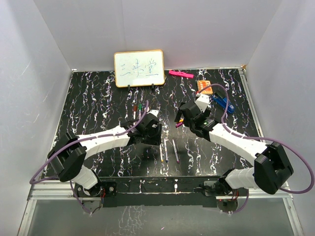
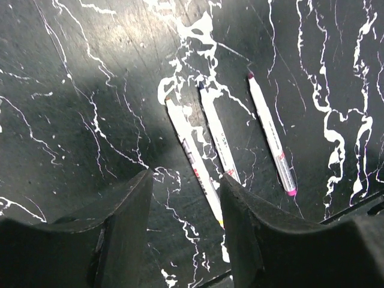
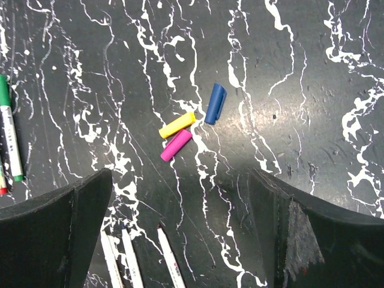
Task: Insert the pens into the pen caps
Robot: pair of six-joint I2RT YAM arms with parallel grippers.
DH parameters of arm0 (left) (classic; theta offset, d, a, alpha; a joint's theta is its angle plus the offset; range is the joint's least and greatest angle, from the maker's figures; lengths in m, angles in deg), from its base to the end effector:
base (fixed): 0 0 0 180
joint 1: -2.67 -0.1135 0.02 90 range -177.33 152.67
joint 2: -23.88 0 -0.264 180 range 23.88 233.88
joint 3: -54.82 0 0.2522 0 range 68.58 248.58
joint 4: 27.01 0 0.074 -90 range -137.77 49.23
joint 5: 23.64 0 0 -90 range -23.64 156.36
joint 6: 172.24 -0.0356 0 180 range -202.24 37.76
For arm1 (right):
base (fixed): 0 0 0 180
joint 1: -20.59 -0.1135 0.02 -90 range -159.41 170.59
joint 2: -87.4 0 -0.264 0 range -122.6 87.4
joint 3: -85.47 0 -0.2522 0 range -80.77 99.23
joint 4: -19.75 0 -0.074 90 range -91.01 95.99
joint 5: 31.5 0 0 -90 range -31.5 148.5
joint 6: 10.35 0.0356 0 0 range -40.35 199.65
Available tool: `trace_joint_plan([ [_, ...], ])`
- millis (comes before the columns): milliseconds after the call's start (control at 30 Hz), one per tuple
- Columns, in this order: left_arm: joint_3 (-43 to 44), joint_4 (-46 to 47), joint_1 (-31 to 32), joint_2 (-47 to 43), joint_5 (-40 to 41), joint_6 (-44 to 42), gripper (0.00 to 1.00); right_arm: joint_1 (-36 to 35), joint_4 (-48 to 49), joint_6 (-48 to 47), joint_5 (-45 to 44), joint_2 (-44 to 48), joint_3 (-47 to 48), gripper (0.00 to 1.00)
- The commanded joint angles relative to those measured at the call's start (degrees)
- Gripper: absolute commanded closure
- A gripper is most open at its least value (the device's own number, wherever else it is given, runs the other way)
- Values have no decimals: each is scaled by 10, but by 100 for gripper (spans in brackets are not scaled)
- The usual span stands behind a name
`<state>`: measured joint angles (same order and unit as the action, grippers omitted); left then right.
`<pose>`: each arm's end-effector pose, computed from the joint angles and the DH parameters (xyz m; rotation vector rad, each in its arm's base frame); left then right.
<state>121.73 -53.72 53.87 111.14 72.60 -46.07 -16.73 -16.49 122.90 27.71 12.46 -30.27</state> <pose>0.2025 -0.2457 0.2094 0.2703 2.4532 -0.5730 0.2263 0.1496 0.2453 0.3587 2.2223 0.1011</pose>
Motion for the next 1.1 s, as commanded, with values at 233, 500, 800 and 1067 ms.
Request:
trace_joint_plan([
  [233,27,-82,39,8,20,28,50,6,24,13,-13,32,-26,6],
  [500,47,-76,61,42,32,29,50,6,22,11,-10,22,-22,6],
  [800,60,-89,74,76,55,30,50,7,23,11,-6,17,-22,6],
  [1067,72,-94,77,105,55,25,50,8,25,10,-1,8,-15,6],
])
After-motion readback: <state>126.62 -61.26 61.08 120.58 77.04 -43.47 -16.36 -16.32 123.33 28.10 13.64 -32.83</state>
